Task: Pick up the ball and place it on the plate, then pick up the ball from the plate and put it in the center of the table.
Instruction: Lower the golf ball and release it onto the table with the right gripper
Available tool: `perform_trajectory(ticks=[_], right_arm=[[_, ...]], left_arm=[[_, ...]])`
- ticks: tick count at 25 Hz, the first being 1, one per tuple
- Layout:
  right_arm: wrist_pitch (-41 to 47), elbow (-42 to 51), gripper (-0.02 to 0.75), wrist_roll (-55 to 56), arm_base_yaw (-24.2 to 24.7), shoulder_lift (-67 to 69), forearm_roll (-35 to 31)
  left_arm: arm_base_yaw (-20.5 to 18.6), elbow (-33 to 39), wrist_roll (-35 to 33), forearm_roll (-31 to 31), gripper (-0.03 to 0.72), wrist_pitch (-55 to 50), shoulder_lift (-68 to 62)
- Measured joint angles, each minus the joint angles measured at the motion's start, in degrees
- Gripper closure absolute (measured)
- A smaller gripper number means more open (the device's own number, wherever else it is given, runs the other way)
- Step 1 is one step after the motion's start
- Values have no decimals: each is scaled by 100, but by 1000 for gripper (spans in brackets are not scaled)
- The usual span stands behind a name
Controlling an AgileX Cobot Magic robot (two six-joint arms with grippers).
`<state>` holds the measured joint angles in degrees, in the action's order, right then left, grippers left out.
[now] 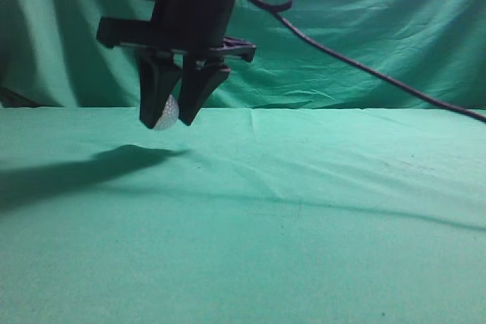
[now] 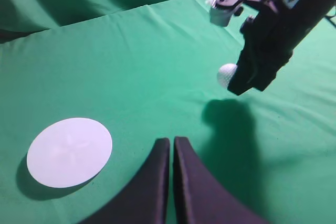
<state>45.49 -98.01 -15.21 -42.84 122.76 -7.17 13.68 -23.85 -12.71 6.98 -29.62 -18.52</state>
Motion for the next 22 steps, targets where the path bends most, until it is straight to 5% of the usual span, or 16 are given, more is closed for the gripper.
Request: perform_trajectory(ticks=[15,20,22], right_arm=[[108,-454,419,313,0,583,34],[310,-454,247,373,0,583,34],[511,-465,251,398,0,533,58]], left_arm=[[0,0,0,8,688,0,92],[0,0,0,8,688,0,114],[0,0,0,8,688,0,114]])
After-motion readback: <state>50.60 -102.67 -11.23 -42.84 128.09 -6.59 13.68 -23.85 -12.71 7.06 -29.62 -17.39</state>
